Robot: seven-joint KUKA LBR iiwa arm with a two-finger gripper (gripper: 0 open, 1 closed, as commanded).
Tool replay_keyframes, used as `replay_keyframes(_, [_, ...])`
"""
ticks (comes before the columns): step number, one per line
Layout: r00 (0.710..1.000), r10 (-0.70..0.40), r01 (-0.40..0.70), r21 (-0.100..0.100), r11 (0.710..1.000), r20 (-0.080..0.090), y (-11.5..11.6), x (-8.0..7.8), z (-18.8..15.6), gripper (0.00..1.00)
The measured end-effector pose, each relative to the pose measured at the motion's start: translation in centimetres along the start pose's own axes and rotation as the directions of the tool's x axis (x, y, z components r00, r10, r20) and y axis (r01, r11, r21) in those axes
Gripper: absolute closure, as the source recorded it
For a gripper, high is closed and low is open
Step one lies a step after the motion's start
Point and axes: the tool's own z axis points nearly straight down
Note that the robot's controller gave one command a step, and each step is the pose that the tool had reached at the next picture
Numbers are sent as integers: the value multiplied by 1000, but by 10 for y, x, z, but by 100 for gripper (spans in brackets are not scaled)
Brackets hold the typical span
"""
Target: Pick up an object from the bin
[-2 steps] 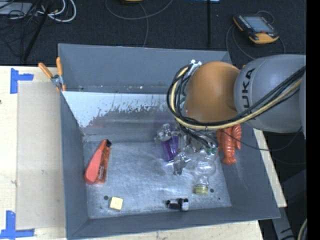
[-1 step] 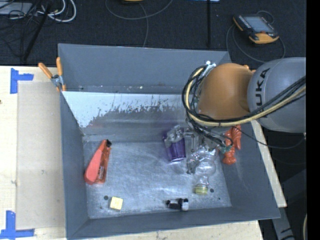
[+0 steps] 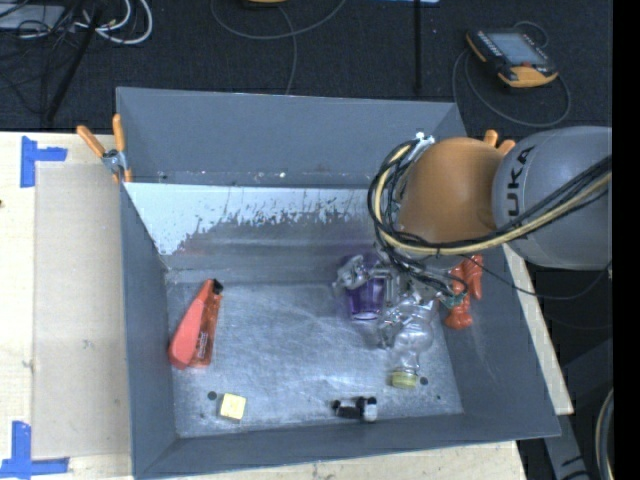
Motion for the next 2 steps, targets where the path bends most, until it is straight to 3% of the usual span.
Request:
replay_keyframes(1, [996,-81,80,-20,997,-29,1,-16,21,100])
replay_keyframes(2, [996,-79,79,-21,997,-29,1,-16,21,100])
